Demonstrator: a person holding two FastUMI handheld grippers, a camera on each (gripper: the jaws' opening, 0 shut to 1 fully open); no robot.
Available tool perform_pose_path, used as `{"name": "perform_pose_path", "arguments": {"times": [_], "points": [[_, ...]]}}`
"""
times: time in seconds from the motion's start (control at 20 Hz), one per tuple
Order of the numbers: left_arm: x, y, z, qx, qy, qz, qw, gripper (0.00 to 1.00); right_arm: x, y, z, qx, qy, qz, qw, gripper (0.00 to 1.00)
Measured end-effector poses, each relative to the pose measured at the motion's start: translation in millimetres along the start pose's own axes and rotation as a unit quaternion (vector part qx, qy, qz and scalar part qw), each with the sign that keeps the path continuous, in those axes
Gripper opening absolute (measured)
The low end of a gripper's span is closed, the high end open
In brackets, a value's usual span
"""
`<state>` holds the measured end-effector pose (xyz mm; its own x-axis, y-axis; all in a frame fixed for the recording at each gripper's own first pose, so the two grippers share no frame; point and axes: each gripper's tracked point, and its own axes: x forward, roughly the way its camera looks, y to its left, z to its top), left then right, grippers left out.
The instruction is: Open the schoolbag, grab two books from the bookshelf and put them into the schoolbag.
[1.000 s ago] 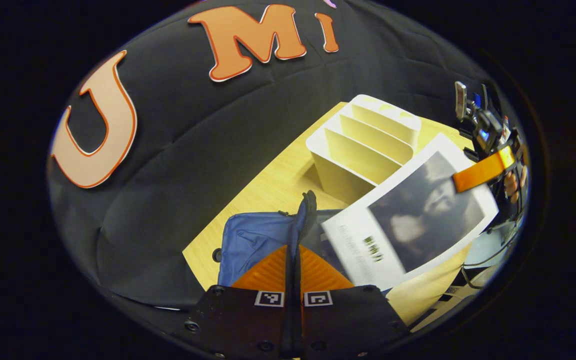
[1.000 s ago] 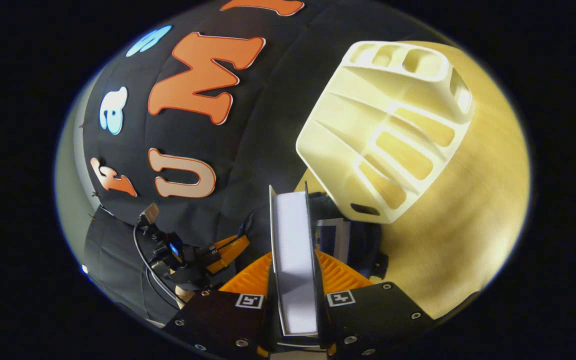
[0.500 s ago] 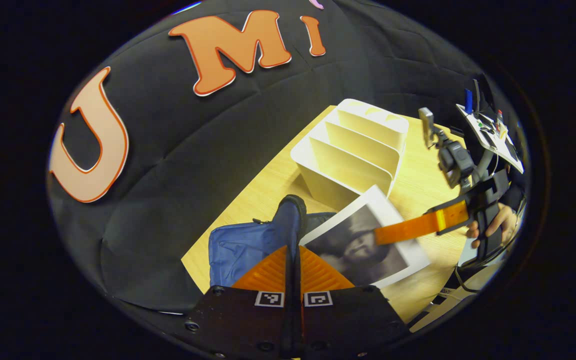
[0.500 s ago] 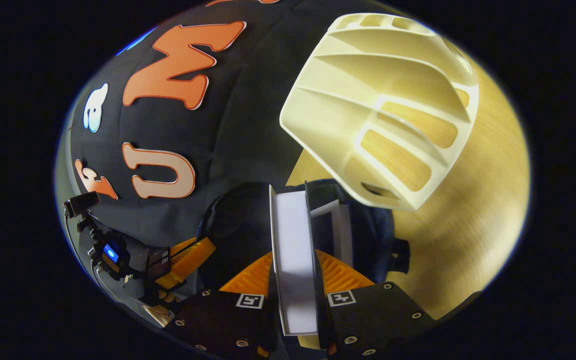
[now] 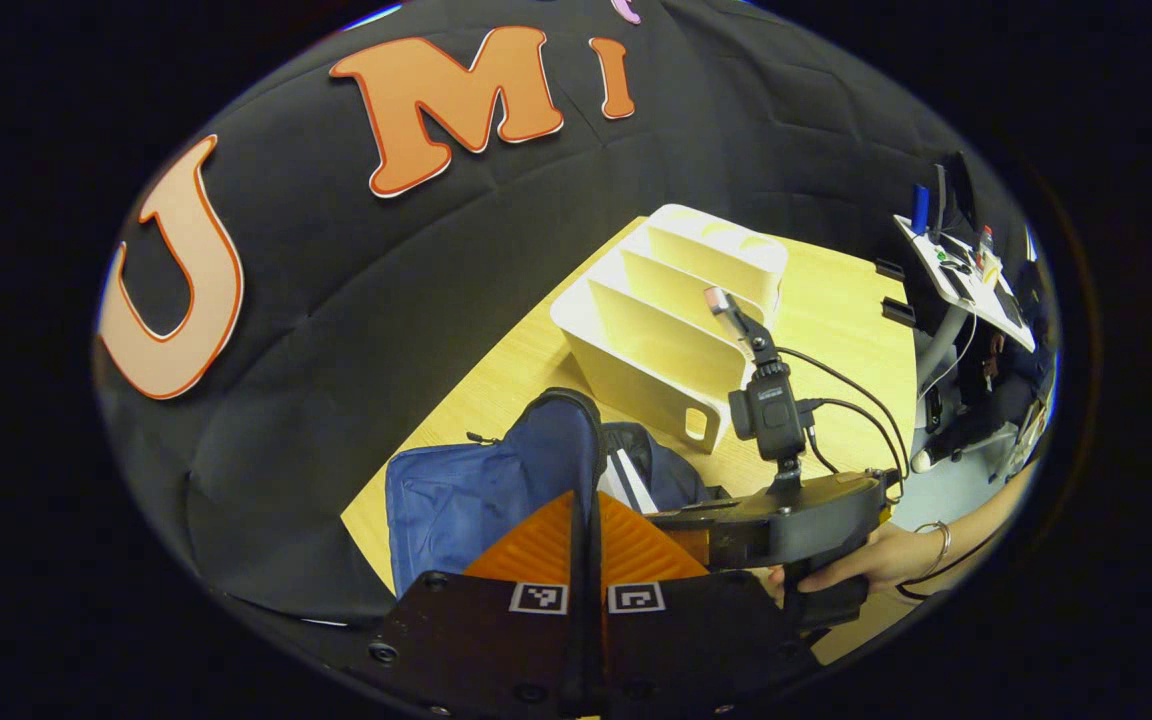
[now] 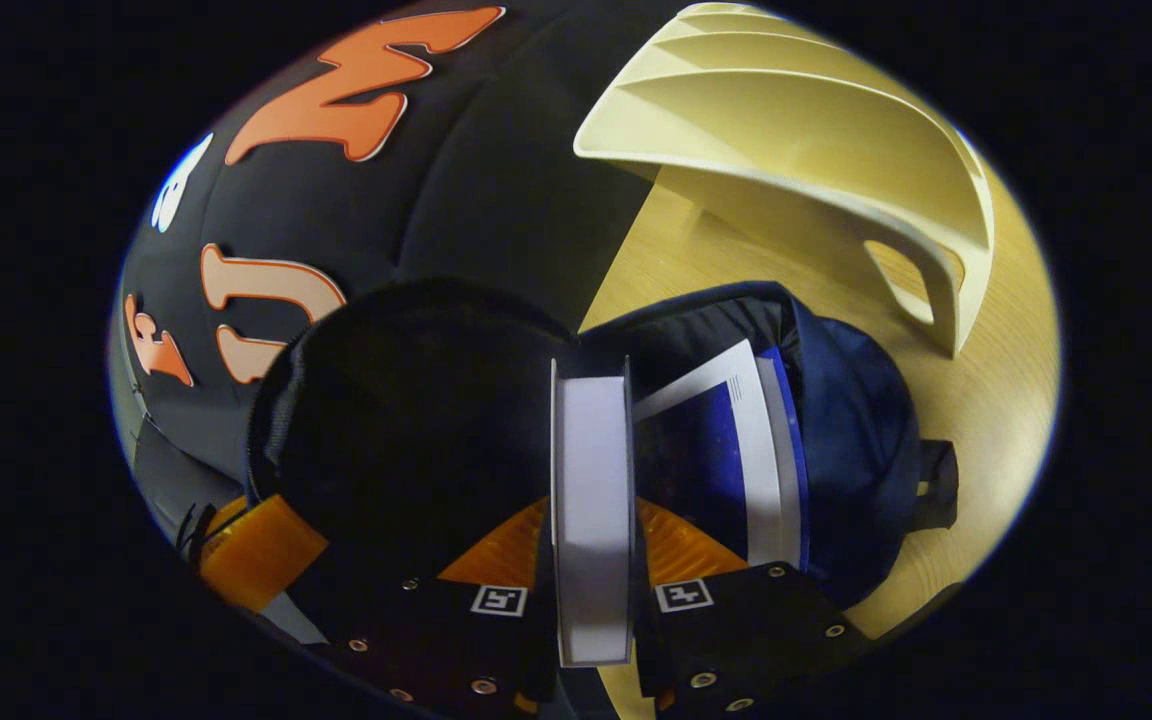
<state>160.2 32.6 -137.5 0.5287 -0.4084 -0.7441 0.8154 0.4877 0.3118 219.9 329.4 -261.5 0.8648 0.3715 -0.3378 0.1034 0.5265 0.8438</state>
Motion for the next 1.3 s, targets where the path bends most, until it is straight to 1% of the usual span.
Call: {"name": "perform_pose_path", "arguments": {"times": [0.05, 0.1, 0.15, 0.2, 0.25, 0.3, 0.35, 0.4, 0.45, 0.5, 0.6, 0.65, 0.8, 1.0, 1.15, 1.2, 1.3], "points": [[-0.3, 5.6, 0.5, -0.003, -0.003, 0.005, 1.000, 0.00, -1.0, -2.8, 1.8, -0.003, 0.003, -0.007, 1.000, 0.44], [-1.5, 9.9, -1.9, -0.006, -0.003, 0.009, 1.000, 0.00, -2.9, -6.4, 2.8, -0.006, 0.009, -0.020, 1.000, 0.34], [-1.6, 12.3, -3.6, -0.010, -0.003, 0.012, 1.000, 0.00, -4.4, -12.9, 8.1, -0.012, 0.008, -0.035, 0.999, 0.51], [-1.0, 13.3, -5.7, -0.015, -0.002, 0.012, 1.000, 0.00, -6.2, -20.8, 10.2, -0.021, 0.011, -0.046, 0.999, 0.42], [0.1, 12.6, -7.0, -0.018, -0.002, 0.009, 1.000, 0.00, -9.4, -25.7, 9.1, -0.025, 0.013, -0.051, 0.998, 0.29], [0.4, 11.5, -8.1, -0.021, -0.002, 0.008, 1.000, 0.01, -15.1, -28.3, 10.1, -0.025, 0.017, -0.054, 0.998, 0.53], [1.4, 10.4, -8.7, -0.022, -0.002, 0.006, 1.000, 0.01, -17.2, -28.0, 9.7, -0.027, 0.022, -0.050, 0.998, 0.68], [2.2, 9.4, -8.8, -0.022, -0.003, 0.005, 1.000, 0.01, -18.8, -29.5, 9.9, -0.029, 0.025, -0.053, 0.998, 0.76], [3.2, 8.9, -8.8, -0.023, -0.003, 0.004, 1.000, 0.01, -20.6, -34.1, 10.0, -0.034, 0.027, -0.062, 0.997, 0.89], [3.7, 8.9, -9.0, -0.023, -0.003, 0.004, 1.000, 0.01, -22.8, -38.6, 11.4, -0.040, 0.027, -0.069, 0.996, 0.93], [4.1, 9.4, -9.9, -0.025, -0.004, 0.005, 1.000, 0.01, -29.8, -39.3, 15.7, -0.046, 0.028, -0.067, 0.996, 0.97], [4.0, 8.9, -9.9, -0.027, -0.003, 0.004, 1.000, 0.01, -35.1, -41.4, 17.9, -0.053, 0.032, -0.067, 0.996, 0.97], [6.9, 6.8, -13.1, -0.036, -0.005, 0.004, 0.999, 0.01, -59.8, -55.2, 30.6, -0.097, 0.037, -0.089, 0.991, 0.97], [13.4, -6.3, -14.8, -0.041, -0.004, -0.007, 0.999, 0.00, -111.3, -67.7, 47.5, -0.153, 0.047, -0.108, 0.981, 0.97], [19.8, -15.8, -13.4, -0.044, 0.001, -0.011, 0.999, 0.01, -155.0, -86.8, 65.3, -0.191, 0.047, -0.138, 0.971, 0.97], [22.1, -19.4, -14.0, -0.048, 0.004, -0.012, 0.999, 0.01, -168.9, -91.5, 70.2, -0.195, 0.049, -0.143, 0.969, 0.97], [25.6, -26.8, -16.6, -0.058, 0.011, -0.010, 0.998, 0.01, -191.5, -96.6, 81.9, -0.188, 0.051, -0.144, 0.970, 0.97]]}}
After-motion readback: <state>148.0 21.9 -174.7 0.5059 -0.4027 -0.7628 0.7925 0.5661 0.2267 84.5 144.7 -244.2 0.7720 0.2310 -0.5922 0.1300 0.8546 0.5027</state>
